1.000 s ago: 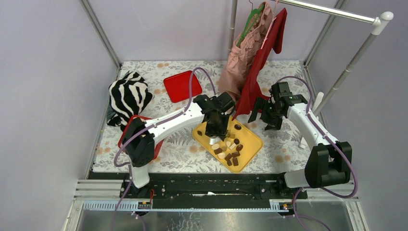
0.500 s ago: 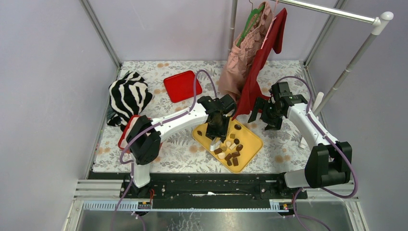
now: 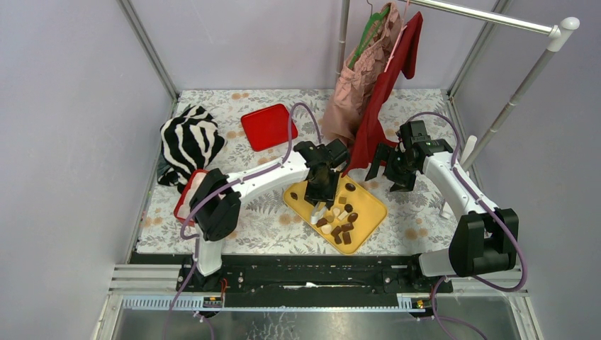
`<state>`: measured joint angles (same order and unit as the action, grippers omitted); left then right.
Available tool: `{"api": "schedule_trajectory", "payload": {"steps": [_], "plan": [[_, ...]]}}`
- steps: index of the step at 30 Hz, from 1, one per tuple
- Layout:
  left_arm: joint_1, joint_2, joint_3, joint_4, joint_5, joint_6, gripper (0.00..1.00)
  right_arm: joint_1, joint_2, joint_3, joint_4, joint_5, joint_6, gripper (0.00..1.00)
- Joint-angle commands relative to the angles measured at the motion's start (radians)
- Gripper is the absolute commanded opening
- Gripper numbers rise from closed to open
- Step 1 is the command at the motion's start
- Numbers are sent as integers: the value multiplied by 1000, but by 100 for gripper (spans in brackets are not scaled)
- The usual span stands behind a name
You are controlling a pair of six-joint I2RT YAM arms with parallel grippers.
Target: Pack the chocolate
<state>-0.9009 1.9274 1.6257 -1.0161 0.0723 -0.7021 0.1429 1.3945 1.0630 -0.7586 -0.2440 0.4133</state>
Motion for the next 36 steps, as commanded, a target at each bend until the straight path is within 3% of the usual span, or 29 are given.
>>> {"api": "schedule_trajectory", "payload": {"steps": [1,4,10,14,21,30,36], "plan": [[14,13,37,33,-13,19,46,-3,-20,38,-11,14,-18,100],[17,11,39,34,-15,19,36,-4,-23,38,-12,14,-19,100],[17,-19,43,22,6,15,0,-4,-22,40,-14,17,-18,100],[16,-56,28,-8,36,17,0,-3,-18,42,-15,17,-19,100],[70,-206,-25,-126,-42,29,0,-3,-12,47,-17,19,-19,100],[433,-506,-222,-228,-158,8,0,-5,14,59,-15,5,-20,100],[560,-551,-276,-292,-214,-48,0,-4,32,74,-16,-3,-23,100]]}}
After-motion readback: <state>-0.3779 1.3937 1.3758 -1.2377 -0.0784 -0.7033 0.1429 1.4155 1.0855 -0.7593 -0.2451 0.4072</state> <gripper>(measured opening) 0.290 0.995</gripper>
